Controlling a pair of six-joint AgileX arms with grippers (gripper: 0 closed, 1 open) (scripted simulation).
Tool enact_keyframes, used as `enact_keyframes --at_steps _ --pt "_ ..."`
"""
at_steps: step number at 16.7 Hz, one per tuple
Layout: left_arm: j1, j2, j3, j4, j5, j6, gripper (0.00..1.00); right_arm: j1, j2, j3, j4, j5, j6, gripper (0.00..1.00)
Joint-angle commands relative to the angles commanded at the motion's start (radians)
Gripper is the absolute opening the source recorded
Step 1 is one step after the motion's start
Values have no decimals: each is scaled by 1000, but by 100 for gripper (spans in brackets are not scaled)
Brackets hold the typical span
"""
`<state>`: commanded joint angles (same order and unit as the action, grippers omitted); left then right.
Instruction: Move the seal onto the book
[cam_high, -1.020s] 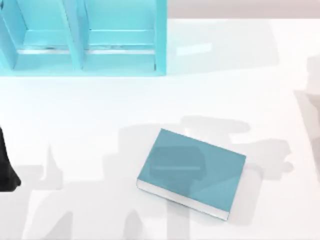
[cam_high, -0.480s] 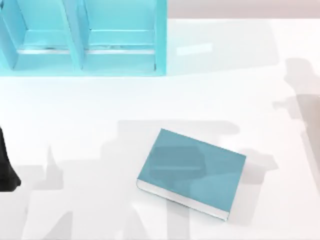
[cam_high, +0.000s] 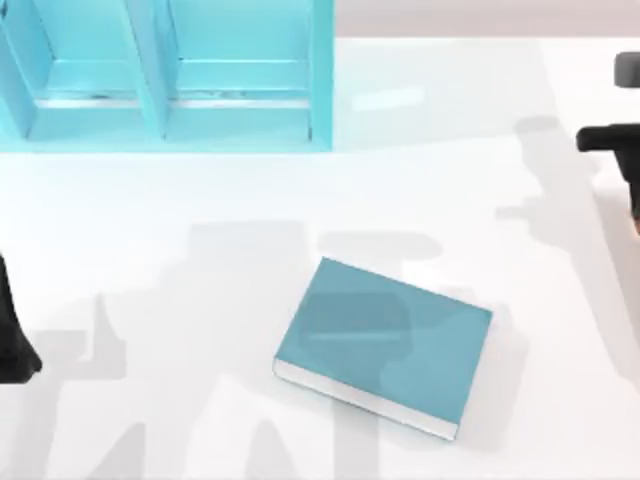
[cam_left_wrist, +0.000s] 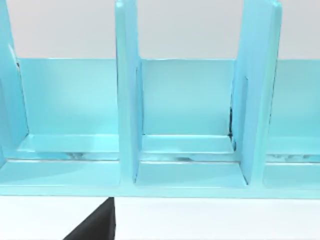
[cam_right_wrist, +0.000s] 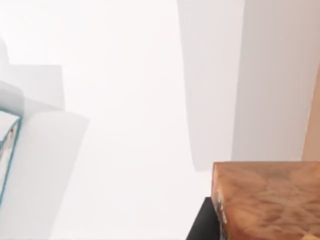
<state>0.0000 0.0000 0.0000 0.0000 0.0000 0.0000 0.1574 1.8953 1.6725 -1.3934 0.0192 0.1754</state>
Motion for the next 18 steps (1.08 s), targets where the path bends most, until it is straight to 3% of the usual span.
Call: enact_keyframes --at_steps 9,18 --pt "0 0 0 0 0 0 100 536 175 -5 179 -12 542 0" --pt "0 0 0 0 0 0 100 583 171 9 208 -15 592 0"
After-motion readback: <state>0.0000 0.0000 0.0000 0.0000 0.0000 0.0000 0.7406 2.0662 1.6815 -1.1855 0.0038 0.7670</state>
